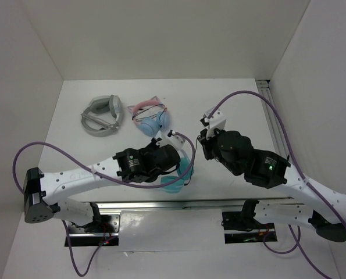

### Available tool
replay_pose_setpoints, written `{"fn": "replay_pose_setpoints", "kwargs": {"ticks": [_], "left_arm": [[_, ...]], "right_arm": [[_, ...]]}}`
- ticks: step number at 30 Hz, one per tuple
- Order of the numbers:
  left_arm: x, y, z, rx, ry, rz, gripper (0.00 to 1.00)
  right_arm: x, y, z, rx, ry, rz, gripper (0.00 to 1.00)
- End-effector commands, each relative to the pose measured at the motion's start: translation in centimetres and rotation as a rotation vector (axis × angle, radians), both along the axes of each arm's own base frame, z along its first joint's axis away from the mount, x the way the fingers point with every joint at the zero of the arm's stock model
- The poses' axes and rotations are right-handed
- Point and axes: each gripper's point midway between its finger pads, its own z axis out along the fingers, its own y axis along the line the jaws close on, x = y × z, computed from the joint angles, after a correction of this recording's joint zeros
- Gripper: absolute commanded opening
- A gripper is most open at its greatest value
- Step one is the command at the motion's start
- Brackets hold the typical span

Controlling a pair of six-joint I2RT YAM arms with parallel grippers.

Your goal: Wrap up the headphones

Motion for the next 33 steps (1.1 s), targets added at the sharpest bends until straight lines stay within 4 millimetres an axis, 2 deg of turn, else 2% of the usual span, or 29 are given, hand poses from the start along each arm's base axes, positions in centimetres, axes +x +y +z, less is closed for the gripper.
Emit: {"fn": "replay_pose_setpoints", "kwargs": {"ticks": [1, 2, 4, 6, 11, 12, 14, 15, 17, 18, 20, 22, 25, 26, 28, 32, 33], "left_arm": [[-0.7, -0.3, 1.4, -0.001, -0.02, -0.07, 0.0], [-0.9, -0.3, 1.6, -0.007, -0.015, -0.083, 0.0], [-1.5, -0.6, 1.6, -0.011, -0.008, -0.11, 0.0], [-2.3, -1.0, 1.5, -0.034, 0.03, -0.153, 0.0], [-5.7, -3.5, 1.4, -0.165, 0.176, -0.374, 0.0], [-6.0, -3.7, 1.3, -0.164, 0.189, -0.396, 0.0], [-6.8, -4.1, 0.9, -0.182, 0.23, -0.435, 0.0], [-7.1, -4.3, 0.8, -0.187, 0.241, -0.446, 0.0], [-7.8, -4.7, 0.8, -0.204, 0.269, -0.489, 0.0], [-8.4, -4.9, 1.5, -0.234, 0.278, -0.529, 0.0], [-8.6, -5.0, 2.3, -0.266, 0.267, -0.544, 0.0], [-8.7, -4.9, 2.6, -0.276, 0.26, -0.546, 0.0], [-8.0, -4.1, 2.7, -0.275, 0.228, -0.494, 0.0], [-7.5, -3.9, 2.6, -0.257, 0.21, -0.469, 0.0], [-6.6, -3.2, 2.5, -0.234, 0.178, -0.401, 0.0], [-5.9, -3.3, 3.2, -0.236, 0.15, -0.369, 0.0], [-6.0, -3.6, 2.8, -0.23, 0.166, -0.377, 0.0]], "right_arm": [[-1.0, 1.2, 2.7, 0.009, -0.054, 0.133, 0.0], [-1.4, 1.9, 1.6, -0.024, -0.031, 0.178, 0.0], [-0.9, 1.9, 1.2, -0.042, -0.029, 0.157, 0.0], [0.2, 0.9, 1.0, -0.059, -0.055, 0.067, 0.0], [0.3, 0.7, 2.5, 0.008, -0.116, 0.061, 0.0], [-0.1, 1.2, 3.4, 0.044, -0.135, 0.098, 0.0], [-0.5, 2.1, 3.3, 0.037, -0.142, 0.163, 0.0], [-0.8, 2.9, 4.0, 0.073, -0.154, 0.201, 0.0], [-0.9, 3.0, 3.6, 0.056, -0.153, 0.214, 0.0], [-0.7, 3.3, 3.2, 0.044, -0.146, 0.215, 0.0], [-0.5, 3.7, 2.6, 0.028, -0.134, 0.216, 0.0], [-1.0, 5.0, 2.1, 0.049, -0.12, 0.271, 0.0], [-2.2, 6.1, 2.6, 0.106, -0.124, 0.354, 0.0], [-2.5, 6.1, 3.7, 0.147, -0.142, 0.364, 0.0], [-2.9, 6.3, 4.5, 0.182, -0.15, 0.386, 0.0], [-2.8, 6.2, 5.1, 0.223, -0.141, 0.362, 0.0], [-2.5, 6.2, 4.8, 0.22, -0.133, 0.342, 0.0]]}}
